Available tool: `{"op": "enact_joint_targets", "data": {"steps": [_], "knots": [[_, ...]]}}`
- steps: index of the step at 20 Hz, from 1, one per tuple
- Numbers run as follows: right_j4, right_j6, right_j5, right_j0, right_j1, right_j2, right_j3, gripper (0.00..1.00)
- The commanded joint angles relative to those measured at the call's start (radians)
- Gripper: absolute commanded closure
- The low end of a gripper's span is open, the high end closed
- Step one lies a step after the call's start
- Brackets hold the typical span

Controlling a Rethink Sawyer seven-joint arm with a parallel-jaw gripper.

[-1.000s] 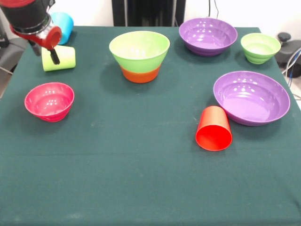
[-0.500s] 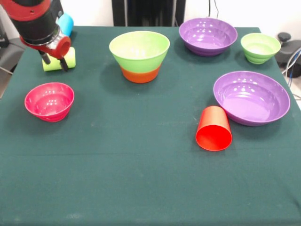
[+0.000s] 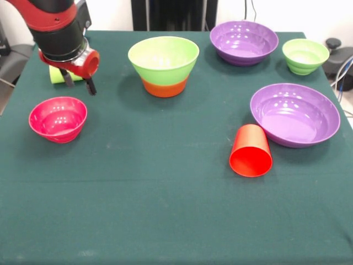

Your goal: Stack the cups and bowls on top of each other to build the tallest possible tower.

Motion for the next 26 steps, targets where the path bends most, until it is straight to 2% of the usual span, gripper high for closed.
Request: {"op": "enact_joint_targets", "data": {"steps": [1,4,7,9,15,18,26], "knots": [[0.03,0.051,-0.105,0.055,0.014,0.006,0.045,0.0],[0.039,0.061,-0.114,0.062,0.034,-0.012,0.029,0.0],[0.001,0.132,-0.178,0.105,0.011,-0.07,0.005,0.0],[-0.015,0.143,-0.201,0.123,0.013,-0.092,-0.02,0.0],[-0.024,0.184,-0.295,0.177,-0.002,-0.171,0.004,0.0],[-0.033,0.173,-0.325,0.201,0.01,-0.204,-0.037,0.0],[0.006,0.114,-0.358,0.212,0.045,-0.242,-0.08,0.0]]}}
